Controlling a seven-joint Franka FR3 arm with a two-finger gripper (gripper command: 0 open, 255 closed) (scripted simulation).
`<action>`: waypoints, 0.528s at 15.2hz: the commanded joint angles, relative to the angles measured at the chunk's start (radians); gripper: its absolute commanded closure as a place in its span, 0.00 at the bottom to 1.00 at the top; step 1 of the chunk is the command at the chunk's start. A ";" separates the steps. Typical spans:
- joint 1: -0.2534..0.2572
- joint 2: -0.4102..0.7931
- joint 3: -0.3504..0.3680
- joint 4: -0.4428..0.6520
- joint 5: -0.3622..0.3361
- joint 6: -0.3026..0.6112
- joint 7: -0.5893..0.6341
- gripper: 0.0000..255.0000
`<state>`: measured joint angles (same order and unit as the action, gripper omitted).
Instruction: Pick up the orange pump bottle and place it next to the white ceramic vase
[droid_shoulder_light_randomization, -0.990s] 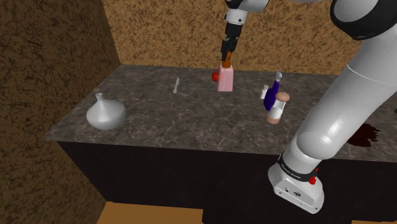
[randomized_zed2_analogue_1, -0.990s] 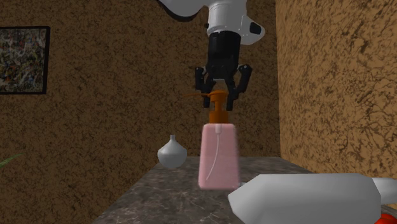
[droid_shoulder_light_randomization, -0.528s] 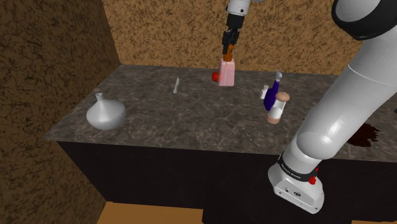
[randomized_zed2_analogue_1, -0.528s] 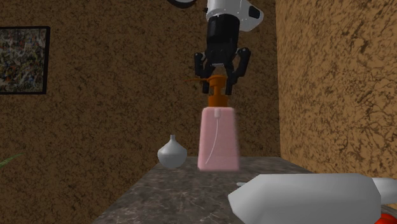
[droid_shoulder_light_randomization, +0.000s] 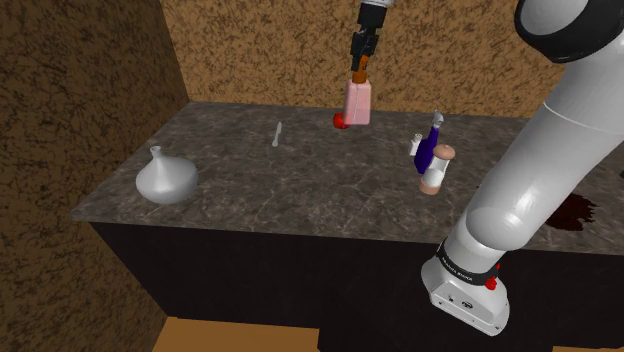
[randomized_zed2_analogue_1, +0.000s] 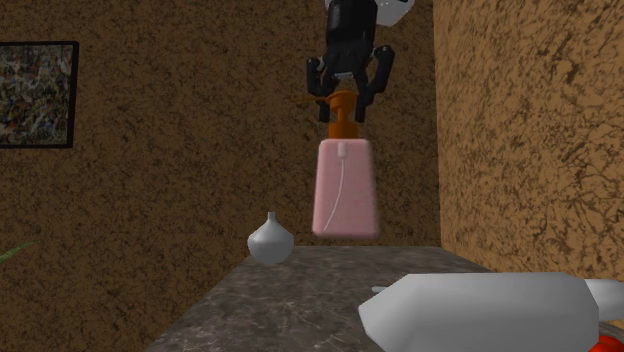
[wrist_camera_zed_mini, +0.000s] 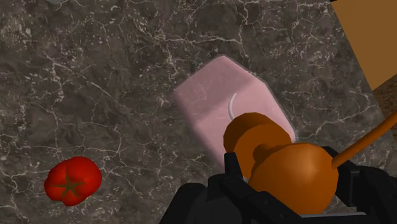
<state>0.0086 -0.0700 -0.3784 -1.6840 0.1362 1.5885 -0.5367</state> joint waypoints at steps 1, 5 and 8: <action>-0.001 0.008 -0.002 0.038 0.003 -0.031 0.001 1.00; -0.003 0.025 -0.005 0.112 0.009 -0.089 0.005 1.00; -0.005 0.041 -0.008 0.171 0.015 -0.134 0.006 1.00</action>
<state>0.0051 -0.0361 -0.3846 -1.5348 0.1489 1.4704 -0.5300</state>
